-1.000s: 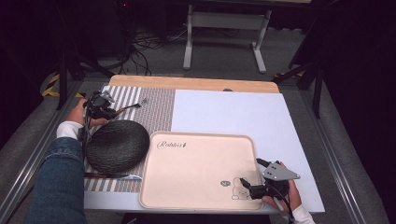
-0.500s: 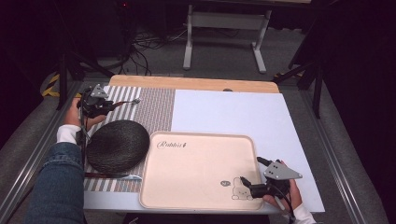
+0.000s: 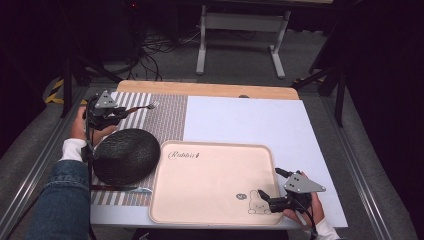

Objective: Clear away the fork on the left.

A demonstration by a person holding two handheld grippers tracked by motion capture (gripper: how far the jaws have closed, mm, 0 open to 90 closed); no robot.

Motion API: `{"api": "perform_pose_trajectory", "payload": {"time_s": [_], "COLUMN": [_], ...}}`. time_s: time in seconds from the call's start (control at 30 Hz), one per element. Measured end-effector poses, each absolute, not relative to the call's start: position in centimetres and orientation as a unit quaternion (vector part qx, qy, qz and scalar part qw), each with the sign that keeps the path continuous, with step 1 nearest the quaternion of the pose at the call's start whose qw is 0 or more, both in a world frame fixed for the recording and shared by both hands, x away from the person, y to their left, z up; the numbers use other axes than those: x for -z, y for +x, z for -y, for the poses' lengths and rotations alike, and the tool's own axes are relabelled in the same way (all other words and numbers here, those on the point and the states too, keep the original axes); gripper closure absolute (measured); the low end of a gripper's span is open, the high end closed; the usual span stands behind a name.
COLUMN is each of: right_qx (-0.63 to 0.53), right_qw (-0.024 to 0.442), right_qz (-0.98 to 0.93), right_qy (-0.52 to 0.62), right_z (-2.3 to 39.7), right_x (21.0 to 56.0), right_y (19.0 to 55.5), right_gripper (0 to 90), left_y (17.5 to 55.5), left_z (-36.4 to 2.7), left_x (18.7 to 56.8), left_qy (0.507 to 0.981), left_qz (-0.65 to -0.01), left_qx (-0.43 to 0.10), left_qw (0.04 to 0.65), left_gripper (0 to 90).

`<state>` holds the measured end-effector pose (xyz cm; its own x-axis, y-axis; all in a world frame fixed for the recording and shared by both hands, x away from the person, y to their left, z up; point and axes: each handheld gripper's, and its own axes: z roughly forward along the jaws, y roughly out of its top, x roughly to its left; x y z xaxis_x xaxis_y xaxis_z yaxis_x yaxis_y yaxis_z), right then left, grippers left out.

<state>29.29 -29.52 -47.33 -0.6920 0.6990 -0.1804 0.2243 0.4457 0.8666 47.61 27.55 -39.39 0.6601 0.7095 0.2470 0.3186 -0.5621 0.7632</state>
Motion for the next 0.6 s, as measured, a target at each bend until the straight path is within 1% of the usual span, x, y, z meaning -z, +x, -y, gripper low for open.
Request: {"api": "perform_pose_trajectory", "payload": {"time_s": [0.23,0.4,0.6], "right_qx": [-0.447,-0.45,-0.45], "right_qw": [0.27,0.27,0.271], "right_qz": [-0.805,-0.804,-0.805], "right_qy": [0.282,0.278,0.277], "right_z": [29.5,29.4,29.3], "right_x": [47.1,47.0,46.9], "right_y": [29.2,29.3,29.3], "right_gripper": [8.4,8.4,8.4], "left_y": [44.4,42.1,39.9], "left_z": [-26.5,-25.3,-23.4], "left_x": [38.1,38.1,38.9], "left_qy": [0.828,0.824,0.824], "left_qz": [-0.281,-0.262,-0.235], "left_qx": [-0.288,-0.289,-0.271], "left_qw": [0.391,0.411,0.438], "left_gripper": [76.3,76.3,76.3]}}
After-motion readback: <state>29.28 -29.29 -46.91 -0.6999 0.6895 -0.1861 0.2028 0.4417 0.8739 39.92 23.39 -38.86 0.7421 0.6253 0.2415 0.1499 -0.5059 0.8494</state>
